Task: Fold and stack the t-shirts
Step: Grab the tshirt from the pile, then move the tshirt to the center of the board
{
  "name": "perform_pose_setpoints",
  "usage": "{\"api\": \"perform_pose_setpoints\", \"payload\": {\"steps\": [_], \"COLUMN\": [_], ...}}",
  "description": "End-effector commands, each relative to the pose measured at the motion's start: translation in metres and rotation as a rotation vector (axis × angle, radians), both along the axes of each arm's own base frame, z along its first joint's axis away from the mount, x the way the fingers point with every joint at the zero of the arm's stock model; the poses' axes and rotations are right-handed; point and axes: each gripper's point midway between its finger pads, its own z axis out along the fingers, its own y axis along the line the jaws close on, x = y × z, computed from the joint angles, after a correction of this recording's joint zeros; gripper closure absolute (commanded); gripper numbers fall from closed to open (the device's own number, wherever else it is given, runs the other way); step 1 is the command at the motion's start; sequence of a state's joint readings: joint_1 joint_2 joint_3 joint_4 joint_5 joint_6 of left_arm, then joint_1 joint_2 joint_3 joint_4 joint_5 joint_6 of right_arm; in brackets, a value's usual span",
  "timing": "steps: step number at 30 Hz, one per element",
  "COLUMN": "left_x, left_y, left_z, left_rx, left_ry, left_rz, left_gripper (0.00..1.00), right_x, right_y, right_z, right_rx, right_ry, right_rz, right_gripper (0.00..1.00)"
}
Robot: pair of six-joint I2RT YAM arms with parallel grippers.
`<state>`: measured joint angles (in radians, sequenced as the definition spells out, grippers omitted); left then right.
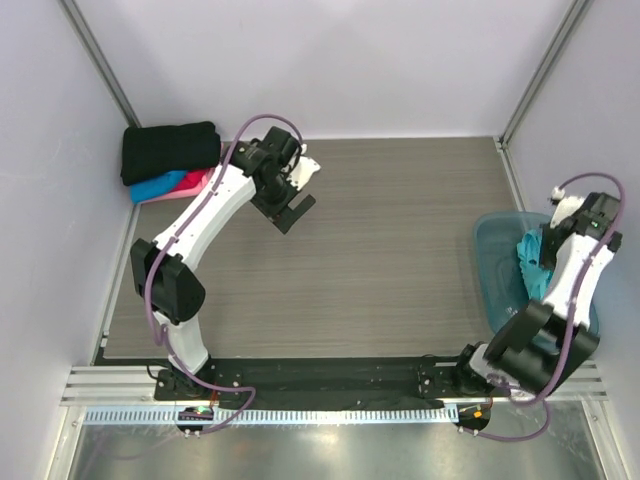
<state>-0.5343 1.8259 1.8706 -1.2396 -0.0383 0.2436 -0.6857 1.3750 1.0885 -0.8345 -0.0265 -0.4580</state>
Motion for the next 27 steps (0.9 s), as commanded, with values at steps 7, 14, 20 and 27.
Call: {"api": "perform_pose_setpoints", "payload": {"steps": [7, 14, 20, 27], "left_x": [0.047, 0.066, 0.083, 0.082], "left_y": [0.029, 0.067, 0.08, 0.103], "left_z": [0.09, 0.089, 0.073, 0.029], "left_rx": [-0.177, -0.249, -0.414, -0.487], "left_ry": [-0.252, -0.261, -0.156, -0.102], "left_rz": [0.146, 0.268, 0.32, 0.397], "left_gripper": [0.0, 0.0, 0.0, 0.03], "right_x": [0.051, 0.129, 0.174, 0.172], "right_y": [0.061, 0.18, 0.3, 0.42], "right_z": [0.242, 0.353, 0.371, 0.417], "right_rx": [-0.142, -0.208, -0.23, -0.381], "right_ry": [-0.556, -0.853, -0.874, -1.094], "right_rz": [0.324, 0.728, 1.012, 1.186], "right_gripper": [0.99, 0.99, 0.99, 0.99]}}
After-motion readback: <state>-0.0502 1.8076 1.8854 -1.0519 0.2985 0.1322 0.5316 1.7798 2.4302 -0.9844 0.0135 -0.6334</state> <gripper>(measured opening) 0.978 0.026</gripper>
